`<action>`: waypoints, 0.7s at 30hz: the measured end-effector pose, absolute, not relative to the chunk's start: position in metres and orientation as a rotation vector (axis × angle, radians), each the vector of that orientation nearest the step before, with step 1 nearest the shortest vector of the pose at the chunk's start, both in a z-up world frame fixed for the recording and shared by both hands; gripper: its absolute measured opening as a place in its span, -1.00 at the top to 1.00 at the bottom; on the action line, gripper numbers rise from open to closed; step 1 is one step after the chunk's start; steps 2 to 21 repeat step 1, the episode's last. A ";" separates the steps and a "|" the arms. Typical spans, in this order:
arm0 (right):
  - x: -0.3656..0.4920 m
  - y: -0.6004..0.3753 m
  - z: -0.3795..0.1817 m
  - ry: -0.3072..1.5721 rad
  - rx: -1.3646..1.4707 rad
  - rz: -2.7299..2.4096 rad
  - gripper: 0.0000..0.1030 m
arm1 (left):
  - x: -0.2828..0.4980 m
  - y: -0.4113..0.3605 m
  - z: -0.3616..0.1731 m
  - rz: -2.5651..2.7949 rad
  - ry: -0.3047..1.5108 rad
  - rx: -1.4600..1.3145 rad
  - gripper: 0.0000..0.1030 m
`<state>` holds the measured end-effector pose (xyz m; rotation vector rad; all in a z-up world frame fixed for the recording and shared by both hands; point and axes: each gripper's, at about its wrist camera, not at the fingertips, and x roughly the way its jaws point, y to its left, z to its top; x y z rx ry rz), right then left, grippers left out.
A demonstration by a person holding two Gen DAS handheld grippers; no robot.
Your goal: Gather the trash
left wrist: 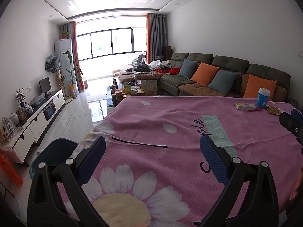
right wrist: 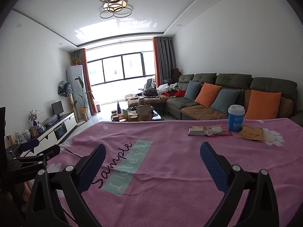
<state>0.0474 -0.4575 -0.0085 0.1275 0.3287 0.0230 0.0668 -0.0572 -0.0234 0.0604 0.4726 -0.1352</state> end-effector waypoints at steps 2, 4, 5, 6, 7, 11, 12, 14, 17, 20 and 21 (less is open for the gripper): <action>0.051 -0.464 -0.009 0.347 0.129 0.017 -0.87 | 0.080 -0.055 -0.026 -0.150 0.515 0.046 -0.90; 0.051 -0.464 -0.009 0.347 0.129 0.017 -0.87 | 0.080 -0.055 -0.026 -0.150 0.515 0.046 -0.90; 0.051 -0.464 -0.009 0.347 0.129 0.017 -0.87 | 0.080 -0.055 -0.026 -0.150 0.515 0.046 -0.90; 0.051 -0.464 -0.009 0.347 0.129 0.017 -0.87 | 0.080 -0.055 -0.026 -0.150 0.515 0.046 -0.90; 0.051 -0.464 -0.009 0.347 0.129 0.017 -0.87 | 0.080 -0.055 -0.026 -0.150 0.515 0.046 -0.90; 0.051 -0.464 -0.009 0.347 0.129 0.017 -0.87 | 0.080 -0.055 -0.026 -0.150 0.515 0.046 -0.90; 0.051 -0.464 -0.009 0.347 0.129 0.017 -0.87 | 0.080 -0.055 -0.026 -0.150 0.515 0.046 -0.90; 0.051 -0.464 -0.009 0.347 0.129 0.017 -0.87 | 0.080 -0.055 -0.026 -0.150 0.515 0.046 -0.90; 0.051 -0.464 -0.009 0.347 0.129 0.017 -0.87 | 0.080 -0.055 -0.026 -0.150 0.515 0.046 -0.90; 0.051 -0.464 -0.009 0.347 0.129 0.017 -0.87 | 0.080 -0.055 -0.026 -0.150 0.515 0.046 -0.90; 0.051 -0.464 -0.009 0.347 0.129 0.017 -0.87 | 0.080 -0.055 -0.026 -0.150 0.515 0.046 -0.90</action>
